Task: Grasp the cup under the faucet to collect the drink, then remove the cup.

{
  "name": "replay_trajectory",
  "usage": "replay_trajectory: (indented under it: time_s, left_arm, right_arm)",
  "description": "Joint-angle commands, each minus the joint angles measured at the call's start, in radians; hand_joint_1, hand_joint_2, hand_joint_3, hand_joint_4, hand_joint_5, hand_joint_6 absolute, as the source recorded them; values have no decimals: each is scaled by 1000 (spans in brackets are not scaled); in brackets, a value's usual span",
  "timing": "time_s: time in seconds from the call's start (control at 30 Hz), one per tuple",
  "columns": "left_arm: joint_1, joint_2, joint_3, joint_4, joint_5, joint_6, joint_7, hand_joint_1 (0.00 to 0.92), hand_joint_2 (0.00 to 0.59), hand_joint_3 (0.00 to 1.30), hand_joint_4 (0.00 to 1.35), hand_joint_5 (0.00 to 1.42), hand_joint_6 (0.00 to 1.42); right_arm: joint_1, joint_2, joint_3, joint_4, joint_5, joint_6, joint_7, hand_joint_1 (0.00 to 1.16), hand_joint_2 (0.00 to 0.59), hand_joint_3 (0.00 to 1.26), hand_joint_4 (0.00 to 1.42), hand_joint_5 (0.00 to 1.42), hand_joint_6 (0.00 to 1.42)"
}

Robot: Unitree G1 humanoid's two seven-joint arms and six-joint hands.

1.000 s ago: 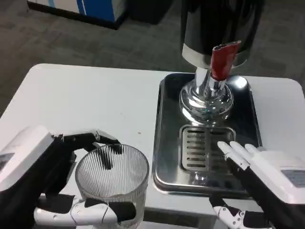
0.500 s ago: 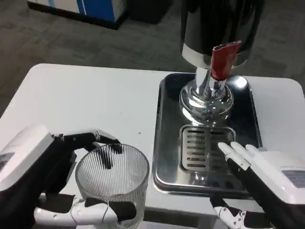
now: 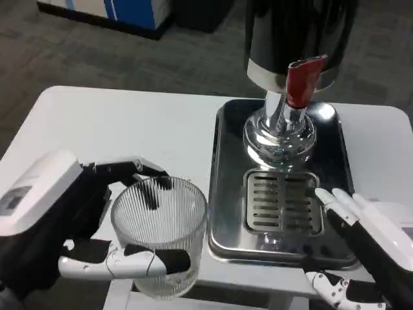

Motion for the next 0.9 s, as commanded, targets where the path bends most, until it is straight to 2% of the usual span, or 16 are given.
replay_trajectory:
  time_s: [0.03, 0.23, 0.33, 0.43, 0.77, 0.9]
  left_arm:
    - [-122, 7, -56, 100, 55, 5, 40, 417, 91, 958, 1176, 1388, 1424]
    - [-233, -5, -117, 238, 115, -37, 96, 417, 91, 958, 1176, 1388, 1424]
    - [-335, -34, -164, 347, 165, -90, 184, 417, 91, 958, 1176, 1388, 1424]
    - [-382, -48, -196, 410, 200, -133, 251, 417, 91, 958, 1176, 1388, 1424]
    - [-524, -70, -320, 604, 269, -150, 292, 410, 94, 958, 1163, 1388, 1424]
    - [-562, -92, -356, 659, 290, -166, 324, 408, 95, 958, 1163, 1388, 1424]
  right_arm:
    - [-3, 0, -22, -10, 18, 10, -6, 477, 479, 34, 0, 0, 1]
    - [-2, -2, -52, -14, 42, 24, -12, 477, 476, 40, 0, 0, 2]
    - [0, -8, -72, -19, 55, 32, -12, 477, 475, 42, 0, 0, 2]
    - [0, -11, -91, -24, 67, 37, -12, 477, 475, 43, 0, 0, 2]
    - [19, -14, -155, -48, 121, 56, -34, 466, 484, 45, 0, 0, 16]
    - [29, -18, -184, -51, 148, 56, -50, 463, 484, 49, 0, 0, 17]
